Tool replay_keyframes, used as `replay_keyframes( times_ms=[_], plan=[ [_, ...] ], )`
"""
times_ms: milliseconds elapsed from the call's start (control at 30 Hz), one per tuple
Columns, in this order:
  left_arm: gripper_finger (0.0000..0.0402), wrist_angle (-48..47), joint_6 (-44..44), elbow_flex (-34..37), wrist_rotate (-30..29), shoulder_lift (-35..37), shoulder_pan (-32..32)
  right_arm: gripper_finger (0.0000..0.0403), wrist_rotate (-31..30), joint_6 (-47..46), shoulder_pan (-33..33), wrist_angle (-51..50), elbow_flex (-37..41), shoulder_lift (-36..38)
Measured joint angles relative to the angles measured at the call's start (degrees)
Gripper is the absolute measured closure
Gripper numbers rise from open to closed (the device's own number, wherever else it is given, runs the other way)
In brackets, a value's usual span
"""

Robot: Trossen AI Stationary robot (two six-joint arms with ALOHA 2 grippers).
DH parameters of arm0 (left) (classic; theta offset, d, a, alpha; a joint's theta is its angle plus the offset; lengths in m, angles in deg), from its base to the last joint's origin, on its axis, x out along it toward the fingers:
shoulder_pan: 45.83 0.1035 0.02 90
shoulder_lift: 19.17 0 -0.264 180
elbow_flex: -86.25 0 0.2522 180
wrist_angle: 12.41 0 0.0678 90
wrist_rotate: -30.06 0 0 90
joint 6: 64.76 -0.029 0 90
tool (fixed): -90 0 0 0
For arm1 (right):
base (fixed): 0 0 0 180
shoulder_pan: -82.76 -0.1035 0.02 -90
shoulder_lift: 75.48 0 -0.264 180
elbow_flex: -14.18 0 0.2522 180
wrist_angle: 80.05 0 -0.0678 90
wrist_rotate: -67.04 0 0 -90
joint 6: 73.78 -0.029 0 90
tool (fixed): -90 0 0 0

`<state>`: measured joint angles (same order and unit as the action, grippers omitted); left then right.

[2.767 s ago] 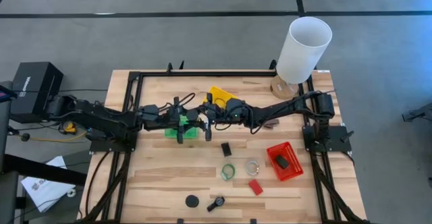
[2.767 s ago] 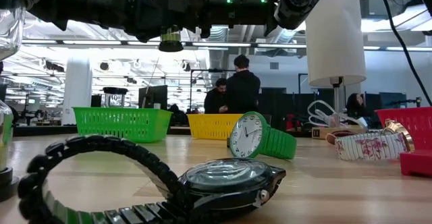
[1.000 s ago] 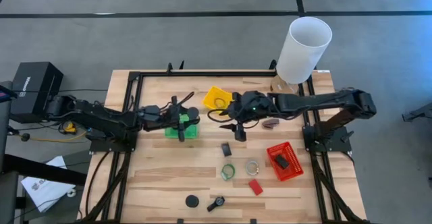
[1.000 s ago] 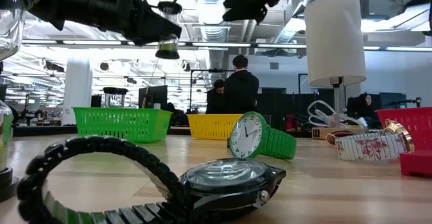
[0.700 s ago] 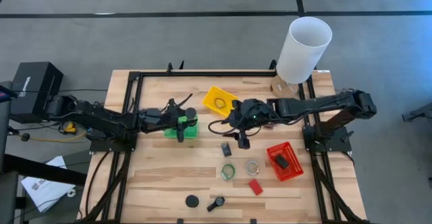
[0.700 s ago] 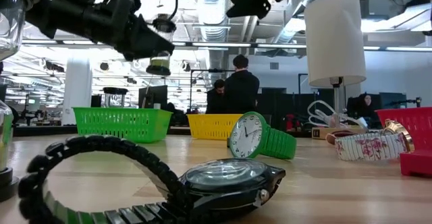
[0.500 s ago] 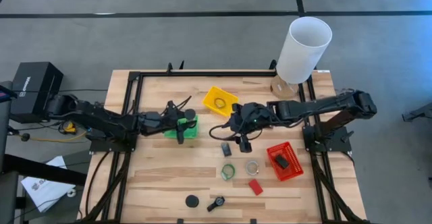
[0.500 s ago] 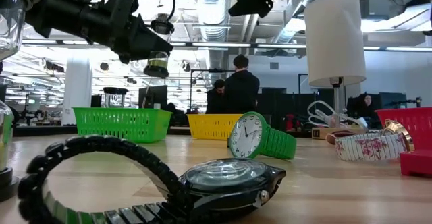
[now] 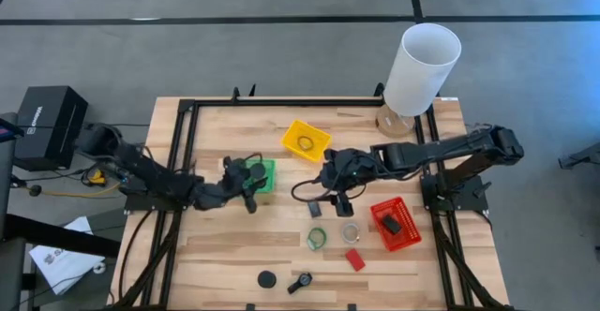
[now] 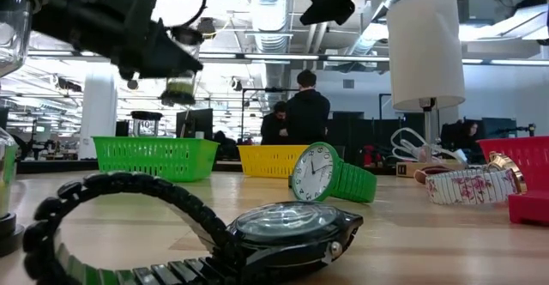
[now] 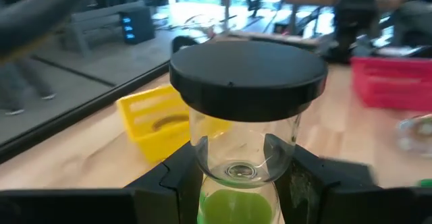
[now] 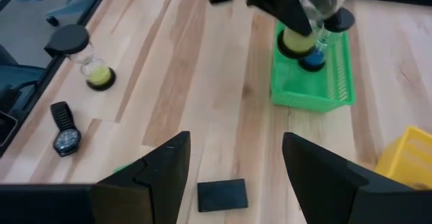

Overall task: Pick & Place Office items
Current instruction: Put the top green hourglass into the green basket

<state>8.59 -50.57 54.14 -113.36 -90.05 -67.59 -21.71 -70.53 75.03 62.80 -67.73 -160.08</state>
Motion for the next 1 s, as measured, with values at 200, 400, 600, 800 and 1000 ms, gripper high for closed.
replay_keyframes(
  times_ms=[200, 400, 600, 800, 1000],
  plan=[
    [0.0257, 0.2, 7.94, 0.02, -8.88, -9.36, -1.24, 0.0176, -0.03, 0.17, -2.09, 0.03, -0.02, 0.0],
    [0.0257, 2.03, 12.88, 0.02, -12.1, -16.47, -1.21, 0.0176, -0.02, 0.17, -3.29, 0.03, -0.02, -0.02],
    [0.0257, 3.12, 15.19, 0.02, -12.14, -19.27, -0.01, 0.0176, -0.02, 0.17, -3.56, 0.03, -0.02, -0.02],
    [0.0257, 3.21, 16.8, 0.02, -10.57, -20.08, 1.47, 0.0176, -0.02, 0.19, -3.52, 0.03, -0.01, -0.02],
    [0.0257, 3.23, 18.83, 0.02, -5.47, -20.08, 2.91, 0.0176, -0.02, 0.19, -3.52, -0.16, -0.02, -0.02]
  ],
)
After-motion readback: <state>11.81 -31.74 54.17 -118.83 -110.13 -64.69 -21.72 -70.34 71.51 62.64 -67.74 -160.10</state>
